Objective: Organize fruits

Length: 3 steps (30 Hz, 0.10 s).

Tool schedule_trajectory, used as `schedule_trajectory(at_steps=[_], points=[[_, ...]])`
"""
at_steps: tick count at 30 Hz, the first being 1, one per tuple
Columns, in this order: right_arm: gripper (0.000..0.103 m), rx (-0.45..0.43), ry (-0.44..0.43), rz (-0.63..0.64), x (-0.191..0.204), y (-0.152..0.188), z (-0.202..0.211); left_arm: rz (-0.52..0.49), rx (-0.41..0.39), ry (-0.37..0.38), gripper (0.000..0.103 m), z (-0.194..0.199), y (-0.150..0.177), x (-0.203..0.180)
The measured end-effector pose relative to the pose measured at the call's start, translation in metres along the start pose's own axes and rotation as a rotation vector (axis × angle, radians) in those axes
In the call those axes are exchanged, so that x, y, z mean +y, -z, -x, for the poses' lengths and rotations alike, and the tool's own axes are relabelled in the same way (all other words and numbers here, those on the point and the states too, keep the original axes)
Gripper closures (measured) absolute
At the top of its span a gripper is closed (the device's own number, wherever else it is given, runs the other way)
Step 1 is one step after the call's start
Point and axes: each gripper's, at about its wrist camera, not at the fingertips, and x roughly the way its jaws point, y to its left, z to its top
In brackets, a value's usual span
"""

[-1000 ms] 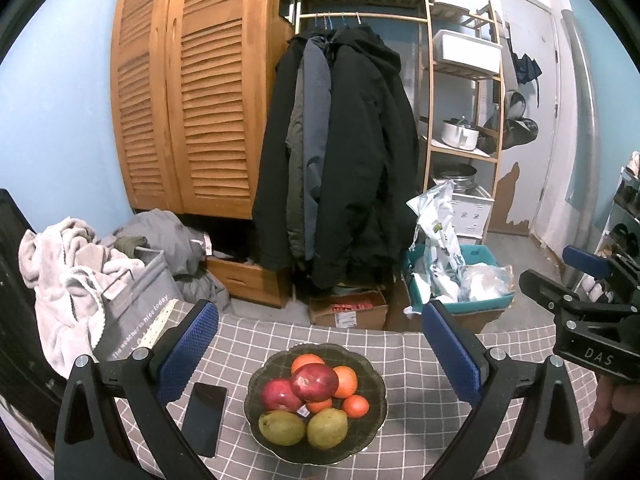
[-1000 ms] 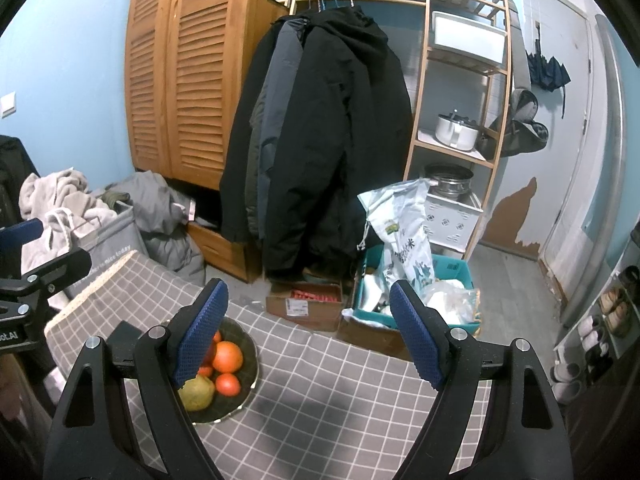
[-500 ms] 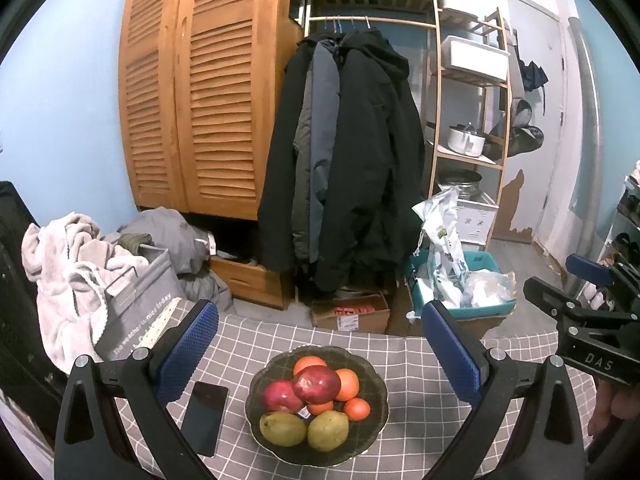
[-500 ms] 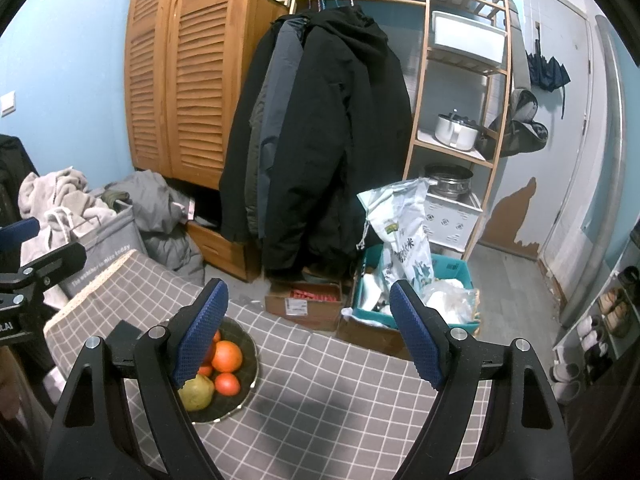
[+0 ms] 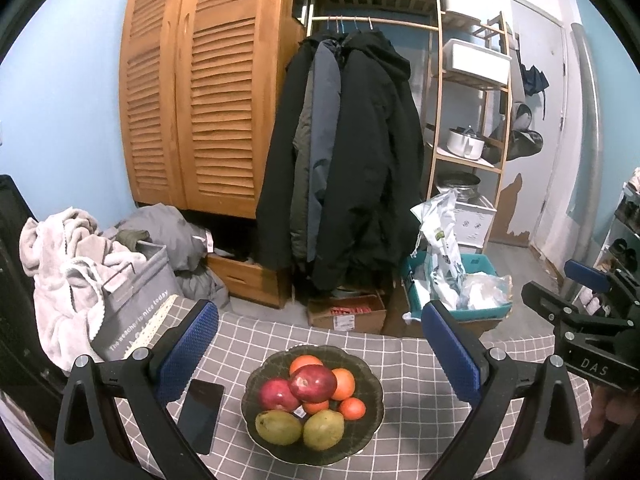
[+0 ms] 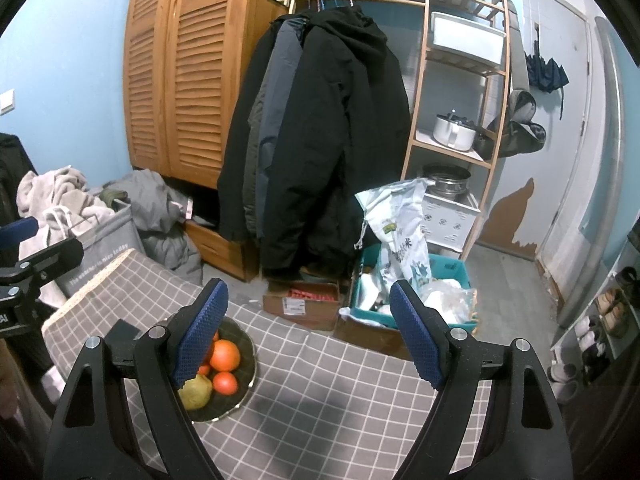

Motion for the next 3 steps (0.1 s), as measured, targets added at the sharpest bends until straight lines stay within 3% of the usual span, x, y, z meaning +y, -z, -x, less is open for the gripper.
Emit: schedule_trajectory(at_steps=[3], points=[[0.021, 0.0, 0.0, 0.002, 0.0001, 0.0, 0.0001, -0.001, 0.0, 0.001, 0.001, 0.0008, 0.001, -0.0003]])
